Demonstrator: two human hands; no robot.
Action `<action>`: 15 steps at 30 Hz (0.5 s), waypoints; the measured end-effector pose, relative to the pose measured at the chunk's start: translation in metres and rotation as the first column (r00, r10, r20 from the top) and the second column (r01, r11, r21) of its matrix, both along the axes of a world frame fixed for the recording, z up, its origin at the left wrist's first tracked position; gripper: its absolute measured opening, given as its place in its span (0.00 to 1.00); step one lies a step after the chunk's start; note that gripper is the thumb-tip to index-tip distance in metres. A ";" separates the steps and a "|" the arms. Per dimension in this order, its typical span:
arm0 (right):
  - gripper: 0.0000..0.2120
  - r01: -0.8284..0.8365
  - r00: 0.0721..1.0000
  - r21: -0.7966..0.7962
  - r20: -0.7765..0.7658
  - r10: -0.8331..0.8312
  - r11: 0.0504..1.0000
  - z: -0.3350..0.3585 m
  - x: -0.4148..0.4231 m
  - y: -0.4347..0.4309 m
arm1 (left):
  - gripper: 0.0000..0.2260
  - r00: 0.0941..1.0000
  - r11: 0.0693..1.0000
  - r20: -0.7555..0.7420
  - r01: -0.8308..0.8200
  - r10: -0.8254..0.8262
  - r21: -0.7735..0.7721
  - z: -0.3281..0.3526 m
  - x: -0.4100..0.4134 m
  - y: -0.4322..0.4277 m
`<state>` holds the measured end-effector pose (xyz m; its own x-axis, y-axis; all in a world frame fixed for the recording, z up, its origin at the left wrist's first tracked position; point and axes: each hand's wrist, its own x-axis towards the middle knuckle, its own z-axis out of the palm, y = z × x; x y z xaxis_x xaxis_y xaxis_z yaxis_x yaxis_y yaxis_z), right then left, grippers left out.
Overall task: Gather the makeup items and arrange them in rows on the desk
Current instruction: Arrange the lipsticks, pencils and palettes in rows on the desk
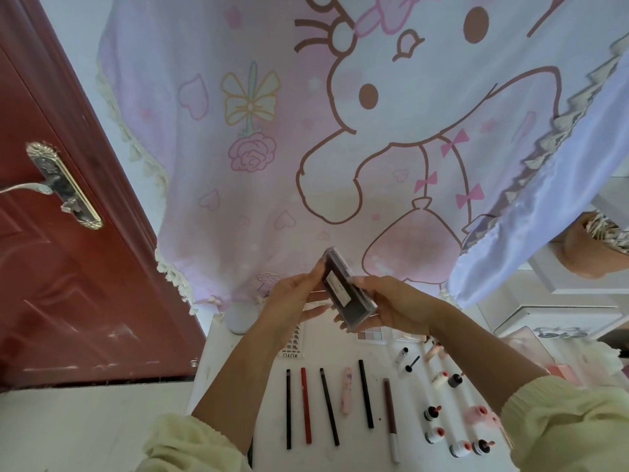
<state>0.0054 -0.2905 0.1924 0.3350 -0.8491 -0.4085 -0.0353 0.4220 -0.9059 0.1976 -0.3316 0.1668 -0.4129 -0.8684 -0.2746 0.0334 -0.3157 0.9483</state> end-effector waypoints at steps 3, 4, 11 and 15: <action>0.37 0.024 0.980 0.080 0.196 -0.039 0.997 -0.005 -0.005 0.002 | 0.18 0.997 0.997 -0.029 -0.074 0.075 0.035 -0.002 0.000 0.001; 0.34 0.027 0.971 0.090 0.234 -0.048 0.996 -0.006 -0.006 0.003 | 0.16 0.995 0.994 -0.041 -0.092 0.094 0.050 -0.003 -0.001 0.001; 0.23 0.073 0.944 0.144 0.309 -0.115 0.987 -0.007 -0.004 0.006 | 0.14 0.990 0.988 -0.037 -0.132 0.135 0.075 -0.006 -0.002 -0.001; 0.23 0.131 0.991 -0.029 0.027 -0.130 0.991 -0.007 -0.003 0.002 | 0.21 0.996 0.995 -0.047 -0.068 0.071 0.073 -0.005 -0.001 -0.002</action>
